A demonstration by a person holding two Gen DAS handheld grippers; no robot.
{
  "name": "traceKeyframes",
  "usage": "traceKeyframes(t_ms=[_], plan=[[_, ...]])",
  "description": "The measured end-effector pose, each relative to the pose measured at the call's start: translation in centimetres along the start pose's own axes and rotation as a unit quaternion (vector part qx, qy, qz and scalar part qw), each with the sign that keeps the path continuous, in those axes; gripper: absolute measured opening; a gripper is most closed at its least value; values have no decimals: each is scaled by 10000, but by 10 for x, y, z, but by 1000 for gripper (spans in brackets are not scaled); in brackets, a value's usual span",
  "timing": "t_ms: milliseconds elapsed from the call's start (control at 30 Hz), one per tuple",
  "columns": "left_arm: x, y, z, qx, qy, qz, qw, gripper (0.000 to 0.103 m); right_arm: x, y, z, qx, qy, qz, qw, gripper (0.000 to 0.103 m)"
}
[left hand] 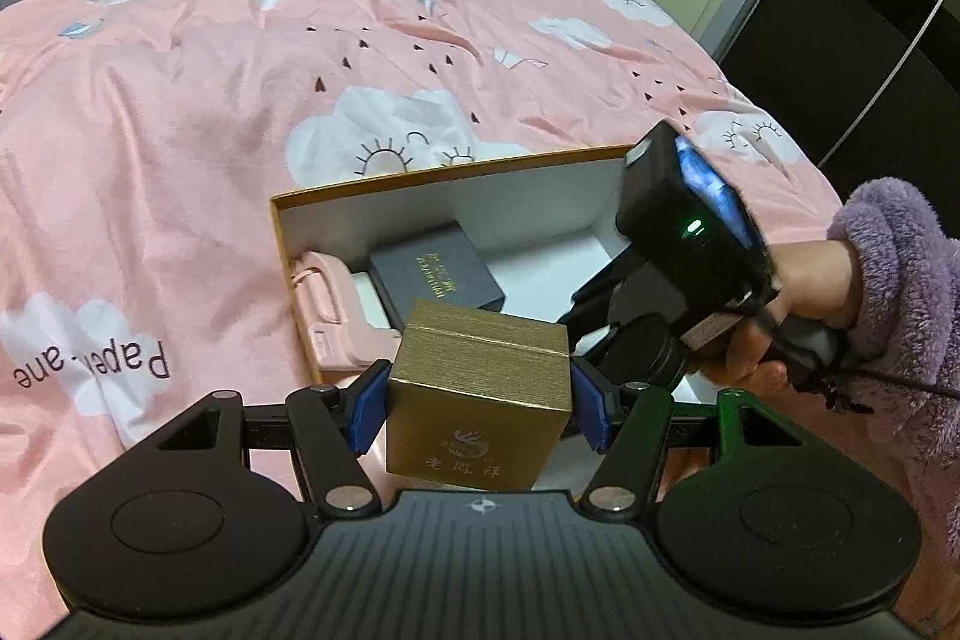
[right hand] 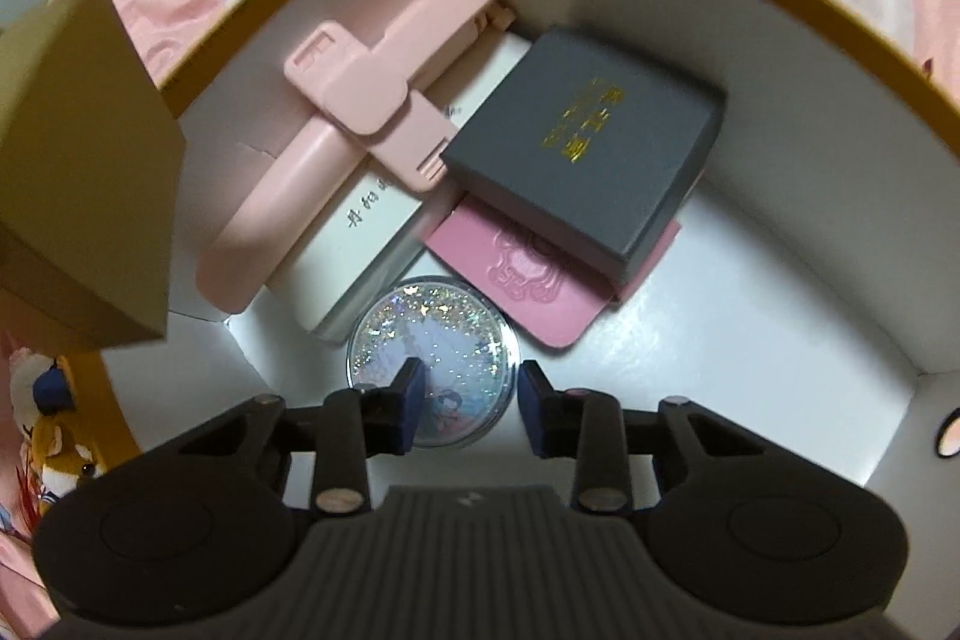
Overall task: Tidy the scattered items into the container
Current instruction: 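Lower the mirror into the orange box and open the right gripper, then lower the gold box into the orange box and open the left gripper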
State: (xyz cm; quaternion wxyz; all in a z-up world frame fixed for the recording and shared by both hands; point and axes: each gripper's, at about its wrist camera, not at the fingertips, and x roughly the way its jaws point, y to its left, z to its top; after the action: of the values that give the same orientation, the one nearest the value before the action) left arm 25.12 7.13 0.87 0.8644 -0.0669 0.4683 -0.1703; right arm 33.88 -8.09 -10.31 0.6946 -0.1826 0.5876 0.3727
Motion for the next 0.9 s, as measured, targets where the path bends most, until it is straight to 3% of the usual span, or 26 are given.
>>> traceKeyframes(t_ms=[133, 300, 367, 533, 733, 900], plan=[[14, -7, 5, -92, 27, -52, 9999, 72, -25, -14, -10, 154, -268, -229, 9993, 37], [49, -13, 9, -313, 466, 91, 9984, 72, -38, -31, -26, 177, -333, -325, 9988, 37], [60, -13, 10, -421, 604, 137, 9972, 72, -29, -31, -14, 160, -345, -325, 9987, 37], [88, -12, 14, -633, 1277, 73, 9898, 72, -47, -30, -37, 184, -320, -183, 9991, 37], [108, -12, 14, -722, 1679, 232, 9829, 72, -40, -33, -38, 102, -255, 89, 9996, 37], [120, -5, 12, -1054, 1875, 197, 9764, 72, -31, -27, -33, -140, -145, -10, 9998, 37]])
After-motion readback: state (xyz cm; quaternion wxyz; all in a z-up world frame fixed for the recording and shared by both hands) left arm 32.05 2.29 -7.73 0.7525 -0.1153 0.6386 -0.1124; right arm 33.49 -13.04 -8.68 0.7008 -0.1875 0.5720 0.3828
